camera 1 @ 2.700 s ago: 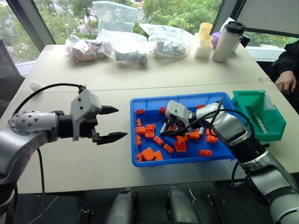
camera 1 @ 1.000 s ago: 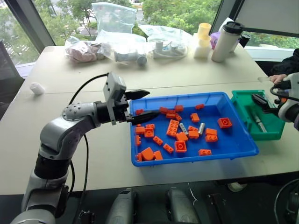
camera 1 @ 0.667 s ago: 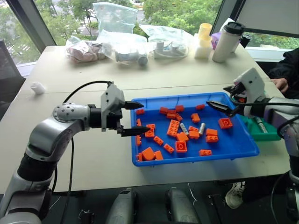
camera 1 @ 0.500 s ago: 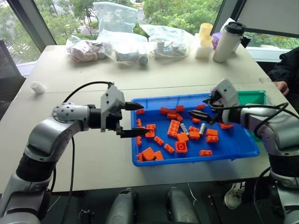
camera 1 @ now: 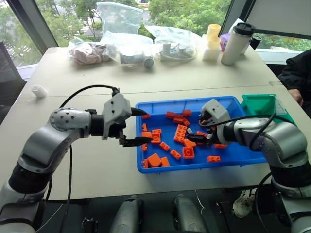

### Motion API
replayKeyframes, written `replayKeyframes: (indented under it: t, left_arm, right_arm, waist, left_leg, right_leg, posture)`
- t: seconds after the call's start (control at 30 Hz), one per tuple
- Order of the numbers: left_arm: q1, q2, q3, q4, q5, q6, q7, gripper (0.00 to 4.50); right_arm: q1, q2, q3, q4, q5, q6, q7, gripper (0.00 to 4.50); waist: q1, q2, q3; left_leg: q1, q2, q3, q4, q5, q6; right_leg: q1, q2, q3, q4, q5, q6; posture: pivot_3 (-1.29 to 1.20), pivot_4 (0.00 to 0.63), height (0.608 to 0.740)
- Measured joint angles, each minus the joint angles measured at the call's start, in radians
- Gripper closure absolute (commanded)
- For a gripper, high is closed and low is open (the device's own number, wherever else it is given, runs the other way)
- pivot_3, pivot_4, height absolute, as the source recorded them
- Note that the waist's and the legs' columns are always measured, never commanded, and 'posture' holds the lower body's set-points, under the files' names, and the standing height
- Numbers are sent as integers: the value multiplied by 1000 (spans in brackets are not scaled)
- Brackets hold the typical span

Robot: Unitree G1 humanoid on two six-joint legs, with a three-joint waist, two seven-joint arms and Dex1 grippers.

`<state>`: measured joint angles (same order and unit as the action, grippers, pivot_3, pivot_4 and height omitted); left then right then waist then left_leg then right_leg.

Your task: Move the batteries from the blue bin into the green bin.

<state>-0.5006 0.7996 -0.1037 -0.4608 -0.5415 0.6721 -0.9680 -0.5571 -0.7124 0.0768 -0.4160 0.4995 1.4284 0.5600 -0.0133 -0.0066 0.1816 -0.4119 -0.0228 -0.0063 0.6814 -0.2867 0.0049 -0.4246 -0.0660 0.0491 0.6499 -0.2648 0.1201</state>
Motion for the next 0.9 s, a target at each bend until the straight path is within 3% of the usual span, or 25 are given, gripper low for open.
replayKeyframes:
  t: [0.03,0.13,0.37,0.67,0.8,0.9]
  left_arm:
    - [4,0,0,-8,0,1,6,0]
    - [11,-4,0,-15,-2,3,14,0]
    - [16,-13,1,-21,-4,17,35,0]
    - [17,-15,1,-33,-13,19,47,0]
    - [13,-31,1,-26,-21,19,44,0]
    - [-50,-161,3,59,-39,14,76,0]
  right_arm:
    - [0,0,7,3,0,-5,0,81]
    - [-1,8,41,31,-6,-27,-1,932]
    - [-10,24,108,108,-46,-95,-8,4491]
    - [-13,23,99,105,-49,-100,-4,4487]
    - [-26,12,-54,83,-27,-121,-6,4487]
    - [-42,-24,-208,107,-31,-150,-36,4487]
  waist:
    - [0,0,0]
    - [0,0,0]
    - [0,0,0]
    - [1,0,0]
    - [2,0,0]
    - [17,0,0]
  left_leg:
    - [0,0,0,0,0,0]
    - [0,0,0,0,0,0]
    - [0,0,0,0,0,0]
    - [0,0,0,0,0,0]
    - [0,0,0,0,0,0]
    - [0,-1,0,1,0,0]
  right_leg:
    - [0,0,0,0,0,0]
    - [0,0,0,0,0,0]
    - [0,0,0,0,0,0]
    - [0,0,0,0,0,0]
    - [0,0,0,0,0,0]
    - [1,0,-1,0,0,0]
  posture:
    - [0,150,740]
    - [0,150,740]
    - [0,150,740]
    - [0,150,740]
    - [0,150,740]
    - [0,150,740]
